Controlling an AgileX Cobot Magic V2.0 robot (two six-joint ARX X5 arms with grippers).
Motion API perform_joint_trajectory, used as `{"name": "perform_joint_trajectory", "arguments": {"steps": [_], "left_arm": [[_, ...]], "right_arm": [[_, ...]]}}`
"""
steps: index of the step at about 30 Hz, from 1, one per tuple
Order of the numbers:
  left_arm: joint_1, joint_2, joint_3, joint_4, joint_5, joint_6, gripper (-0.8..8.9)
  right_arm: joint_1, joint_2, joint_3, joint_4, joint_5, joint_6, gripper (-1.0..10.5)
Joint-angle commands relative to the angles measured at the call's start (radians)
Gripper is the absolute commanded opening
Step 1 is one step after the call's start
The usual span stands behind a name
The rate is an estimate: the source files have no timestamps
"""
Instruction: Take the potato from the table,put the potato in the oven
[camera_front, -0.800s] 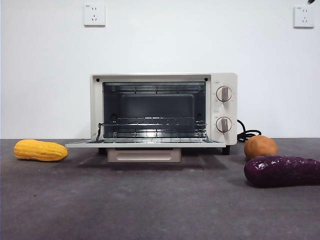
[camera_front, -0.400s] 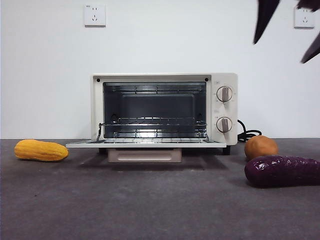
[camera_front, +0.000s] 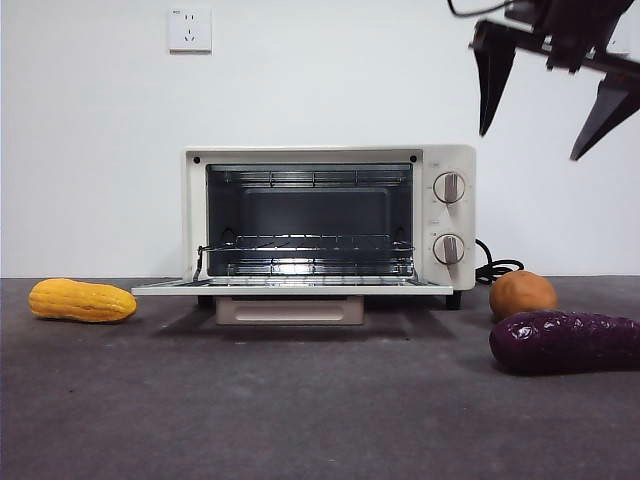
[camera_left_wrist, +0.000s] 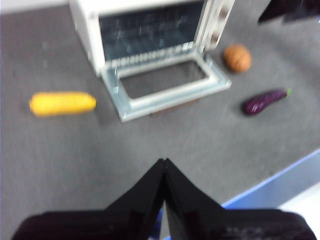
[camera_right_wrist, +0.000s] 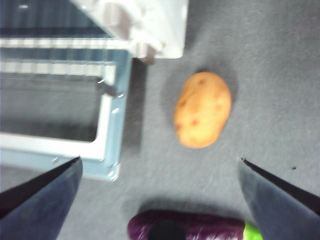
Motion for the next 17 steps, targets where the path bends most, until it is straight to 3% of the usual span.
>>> {"name": "perform_joint_trajectory", "arguments": {"steps": [1,6,10,17], "left_arm": [[-0.002,-0.045,-0.078,0.004,-0.013,-0.031,-0.07],[-0.002,-0.088,-0.149,0.004,-0.028,-0.055,-0.06],[-0.002,-0.090,-0.149,0.004,-0.028,-0.055,-0.06],[-0.002,-0.090,-0.149,0.004,-0.029,-0.055,-0.06]], "right_arm": [[0.002,0.058,0.016,0.003,0.011,0.004,6.0],[0.002,0.167,0.018,0.047,0.028,0.013,6.0],[0.003,0.260,0.018,0.093,0.087,0.031,6.0],[0.003,0.328,0.018,0.138,0.095,0.056,6.0]]}}
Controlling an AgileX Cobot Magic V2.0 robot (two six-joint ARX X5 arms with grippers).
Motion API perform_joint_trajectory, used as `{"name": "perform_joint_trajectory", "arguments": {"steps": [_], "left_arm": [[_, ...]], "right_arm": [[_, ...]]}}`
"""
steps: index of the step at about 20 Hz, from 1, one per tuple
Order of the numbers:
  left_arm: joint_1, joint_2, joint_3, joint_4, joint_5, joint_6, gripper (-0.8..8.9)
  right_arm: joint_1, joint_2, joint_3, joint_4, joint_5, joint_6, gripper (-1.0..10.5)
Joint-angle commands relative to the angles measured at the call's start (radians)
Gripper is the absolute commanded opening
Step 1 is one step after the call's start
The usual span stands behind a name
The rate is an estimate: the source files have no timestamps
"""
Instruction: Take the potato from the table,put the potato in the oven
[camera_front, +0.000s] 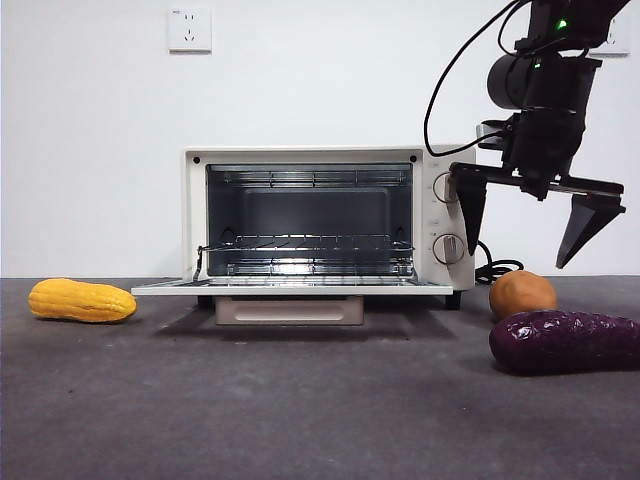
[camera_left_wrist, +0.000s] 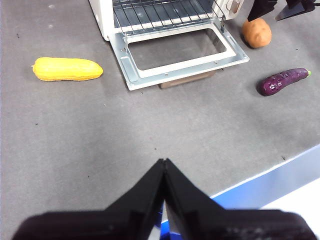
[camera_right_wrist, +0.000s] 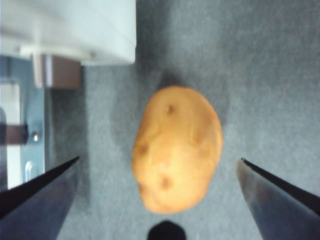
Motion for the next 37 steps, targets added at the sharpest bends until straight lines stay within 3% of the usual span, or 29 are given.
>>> {"name": "perform_joint_trajectory", "arguments": {"steps": [1,9,12,16,22,32,36,37], "left_arm": [[-0.002,-0.006,-0.006,0.003,-0.003,-0.006,-0.06],[-0.002,-0.006,-0.006,0.003,-0.003,-0.005,-0.06],[-0.002,-0.006,-0.006,0.003,-0.003,0.005,-0.06],[-0.002,-0.006,-0.006,0.003,-0.003,0.006,-0.06],[-0.002,-0.006,-0.006,0.003,-0.003,0.006,-0.06],[-0.002,-0.006,-0.006,0.003,-0.004,0.011,-0.06],[-0.002,-0.006,-0.006,0.003,-0.005,0.013,-0.06],[-0.002,-0.006,-0.006,0.003,-0.005,0.013,-0.06]], "right_arm": [[0.002,0.039,0.000,0.002,0.007,0.016,6.0],[0.002,0.089,0.000,0.045,0.031,0.061,5.9],[0.002,0.089,0.000,0.032,0.031,0.068,4.6],[0.006,0.093,0.000,0.034,0.057,0.087,4.7],[0.006,0.097,-0.002,0.047,0.050,0.254,4.7],[0.009,0.137,-0.006,0.061,0.085,0.281,4.6],[0.006,0.137,-0.006,0.057,0.112,0.276,1.3],[0.006,0.137,-0.006,0.059,0.113,0.276,1.2]]}}
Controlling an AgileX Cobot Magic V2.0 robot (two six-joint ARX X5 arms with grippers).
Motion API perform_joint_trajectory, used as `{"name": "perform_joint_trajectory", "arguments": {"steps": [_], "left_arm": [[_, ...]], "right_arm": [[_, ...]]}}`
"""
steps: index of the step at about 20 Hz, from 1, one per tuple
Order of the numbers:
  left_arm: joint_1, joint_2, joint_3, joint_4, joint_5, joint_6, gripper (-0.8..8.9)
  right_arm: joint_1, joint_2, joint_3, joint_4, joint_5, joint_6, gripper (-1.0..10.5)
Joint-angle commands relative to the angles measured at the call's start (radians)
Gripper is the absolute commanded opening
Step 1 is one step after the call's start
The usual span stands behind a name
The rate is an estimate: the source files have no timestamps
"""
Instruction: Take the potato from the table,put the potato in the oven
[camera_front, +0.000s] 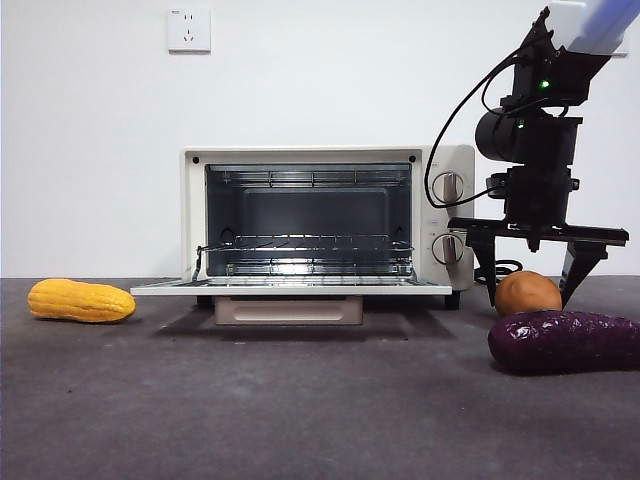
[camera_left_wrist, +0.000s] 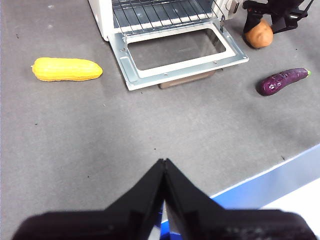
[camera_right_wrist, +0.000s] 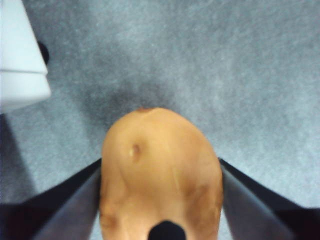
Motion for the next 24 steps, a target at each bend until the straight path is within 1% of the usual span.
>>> {"name": "perform_joint_trajectory", "arguments": {"steps": [1,6,9,12,16,18,21,22,24], "left_arm": [[-0.002,-0.005,-0.006,0.003,-0.004,0.011,-0.06],[-0.002,-0.005,-0.006,0.003,-0.003,0.011,-0.06],[-0.002,-0.005,-0.006,0.003,-0.003,0.011,-0.06],[-0.002,-0.005,-0.006,0.003,-0.003,0.011,-0.06],[-0.002,-0.005,-0.006,0.003,-0.003,0.011,-0.06],[-0.002,-0.005,-0.006,0.003,-0.003,0.011,-0.06],[-0.002,-0.005,-0.006,0.003,-0.003,0.011,-0.06],[-0.002,-0.005,-0.006,0.003,-0.003,0.011,-0.06],[-0.002,-0.004,-0.006,0.003,-0.004,0.011,-0.06]], "right_arm": [[0.001,0.018,-0.006,0.003,0.006,0.006,1.2],[-0.017,0.010,-0.005,-0.061,-0.003,-0.008,1.2],[-0.034,-0.036,-0.004,-0.121,0.017,-0.073,1.2],[-0.047,-0.125,-0.004,-0.172,0.021,-0.120,1.2],[-0.047,-0.307,-0.004,-0.187,0.016,-0.168,1.2],[-0.043,-0.415,-0.004,-0.185,-0.027,-0.192,1.2],[-0.007,-0.579,-0.004,-0.156,-0.123,-0.232,1.2],[0.006,-0.619,-0.004,-0.149,-0.163,-0.232,1.2],[0.050,-0.677,-0.004,-0.135,-0.298,-0.237,1.2]]}}
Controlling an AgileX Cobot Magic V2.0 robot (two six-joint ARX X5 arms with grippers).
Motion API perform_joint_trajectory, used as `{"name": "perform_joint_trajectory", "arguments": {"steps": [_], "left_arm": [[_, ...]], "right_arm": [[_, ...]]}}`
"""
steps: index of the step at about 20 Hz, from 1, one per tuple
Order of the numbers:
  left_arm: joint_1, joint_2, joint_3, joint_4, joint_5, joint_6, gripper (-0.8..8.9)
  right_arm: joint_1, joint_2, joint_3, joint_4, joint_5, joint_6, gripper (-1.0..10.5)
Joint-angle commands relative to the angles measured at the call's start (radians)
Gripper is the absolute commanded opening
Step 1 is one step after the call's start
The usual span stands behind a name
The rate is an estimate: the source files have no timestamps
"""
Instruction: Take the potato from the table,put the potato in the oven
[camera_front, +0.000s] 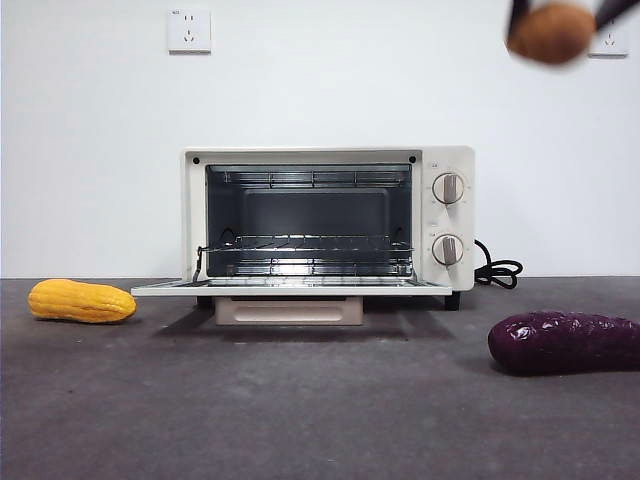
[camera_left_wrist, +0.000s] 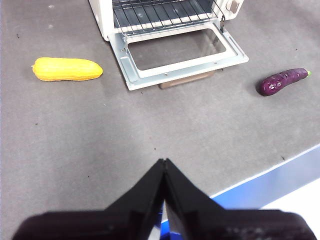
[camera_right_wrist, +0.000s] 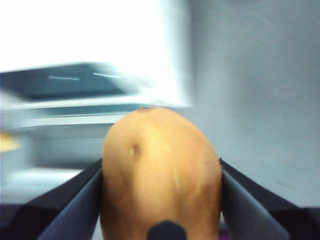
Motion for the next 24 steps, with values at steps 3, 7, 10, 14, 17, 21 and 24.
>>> {"name": "perform_joint_trajectory", "arguments": {"steps": [3,7,10,14,17,21,24], "left_arm": [[-0.002,-0.004,-0.006,0.003,-0.013,0.011,-0.06],[-0.002,-0.004,-0.006,0.003,-0.024,0.019,-0.06],[-0.002,-0.004,-0.006,0.003,-0.029,0.019,-0.06],[-0.002,-0.004,-0.006,0.003,-0.029,0.019,-0.06],[-0.002,-0.004,-0.006,0.003,-0.039,0.025,-0.06],[-0.002,-0.004,-0.006,0.003,-0.105,0.037,-0.06],[-0.002,-0.004,-0.006,0.003,-0.108,0.037,-0.06]], "right_arm": [[0.153,-0.029,-0.005,0.022,-0.144,-0.081,1.2],[0.358,0.036,-0.005,0.179,-0.006,-0.097,1.2],[0.439,0.120,-0.005,0.304,0.034,-0.096,1.2],[0.462,0.257,-0.005,0.351,0.077,-0.089,1.2],[0.461,0.365,-0.005,0.407,0.088,-0.085,1.2],[0.461,0.467,-0.005,0.565,0.184,-0.089,1.2],[0.461,0.523,-0.005,0.664,0.249,-0.096,1.2]]}}
